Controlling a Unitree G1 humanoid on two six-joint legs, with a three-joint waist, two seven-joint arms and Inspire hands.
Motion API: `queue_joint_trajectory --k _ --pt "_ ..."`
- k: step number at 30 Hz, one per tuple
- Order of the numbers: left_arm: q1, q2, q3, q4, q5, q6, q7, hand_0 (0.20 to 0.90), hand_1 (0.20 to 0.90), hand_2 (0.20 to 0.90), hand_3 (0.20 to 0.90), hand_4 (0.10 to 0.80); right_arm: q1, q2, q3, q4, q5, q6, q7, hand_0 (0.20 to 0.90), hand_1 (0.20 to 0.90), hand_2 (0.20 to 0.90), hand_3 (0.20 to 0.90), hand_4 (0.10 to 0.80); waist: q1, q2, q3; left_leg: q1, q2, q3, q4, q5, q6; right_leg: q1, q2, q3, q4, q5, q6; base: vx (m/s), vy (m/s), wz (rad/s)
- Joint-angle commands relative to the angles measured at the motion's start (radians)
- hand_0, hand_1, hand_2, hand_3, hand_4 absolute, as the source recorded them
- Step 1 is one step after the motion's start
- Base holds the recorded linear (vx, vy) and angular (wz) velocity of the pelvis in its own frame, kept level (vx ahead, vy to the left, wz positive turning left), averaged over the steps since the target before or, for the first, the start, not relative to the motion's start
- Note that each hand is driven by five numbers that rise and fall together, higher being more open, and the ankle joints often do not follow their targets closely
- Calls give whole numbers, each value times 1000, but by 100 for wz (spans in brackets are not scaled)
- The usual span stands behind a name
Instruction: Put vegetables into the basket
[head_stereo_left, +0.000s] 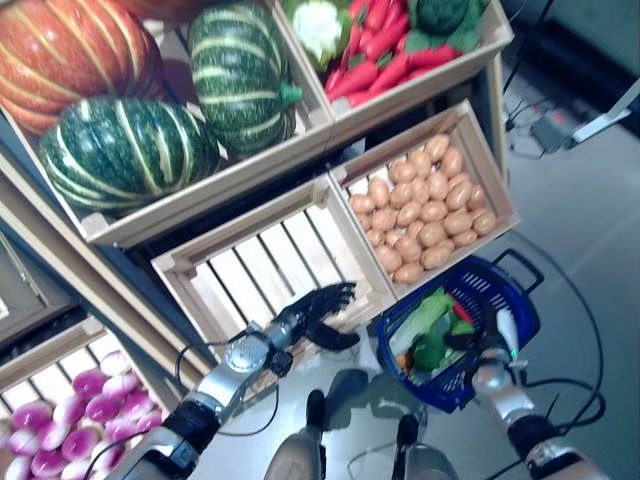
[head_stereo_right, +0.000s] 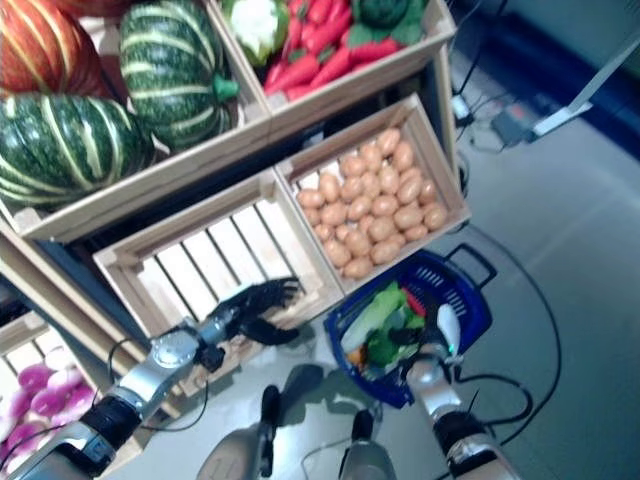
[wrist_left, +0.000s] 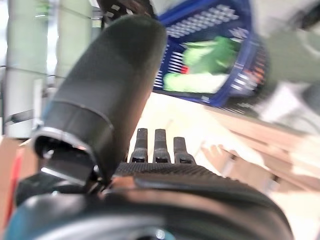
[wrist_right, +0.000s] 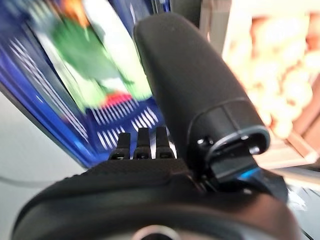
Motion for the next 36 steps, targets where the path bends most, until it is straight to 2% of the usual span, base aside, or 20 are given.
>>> queue_joint_trajectory --k 1,4,6,10,20,26,33,36 --pt "-22 -92 13 101 80 -69 -4 900 900 900 900 800 7 -35 28 30 -35 -68 162 900 900 900 900 800 -18 13 -105 8 6 47 0 -50 -9 -46 -3 4 -1 98 -19 0 0 0" --pt "-17 -112 19 200 185 -83 21 900 900 900 900 800 33 -20 44 76 -86 -58 276 900 900 900 900 800 -31 6 -116 26 19 67 0 -55 -13 -34 -4 8 -16 104 -16 21 14 -7" --pt "-10 -118 28 266 200 -82 28 900 900 900 900 800 50 -12 56 107 -65 -28 311 900 900 900 900 800 -37 1 -123 33 25 78 0 -56 -16 -25 -5 7 -21 104 -14 15 12 -14" --pt "9 -151 61 386 232 -34 29 900 900 900 900 800 70 27 22 190 -3 42 317 900 900 900 900 800 -47 -2 -127 50 32 89 3 -63 -17 -16 -5 13 -14 93 -14 40 10 -14" --pt "86 -200 131 611 315 95 57 900 900 900 900 800 81 78 -28 287 42 57 334 900 900 900 900 800 -48 15 -142 67 32 82 0 -72 -13 4 -9 16 -28 83 -18 54 13 -7" --pt "110 -217 152 674 352 128 96 900 900 900 900 800 77 92 -30 297 39 49 351 900 900 900 900 800 -46 18 -152 73 31 74 0 -77 -12 15 -12 13 -36 82 -19 51 -5 1" --pt "113 -226 157 681 343 115 118 900 900 900 900 800 72 98 -26 306 27 48 355 900 900 900 900 800 -45 25 -159 70 30 70 0 -78 -15 13 -17 14 -35 77 -22 24 4 0" --pt "105 -223 159 671 317 54 247 900 900 900 900 800 69 96 -18 308 43 55 346 900 900 900 900 800 -44 26 -159 70 30 67 0 -79 -15 14 -17 16 -32 74 -23 0 0 0"
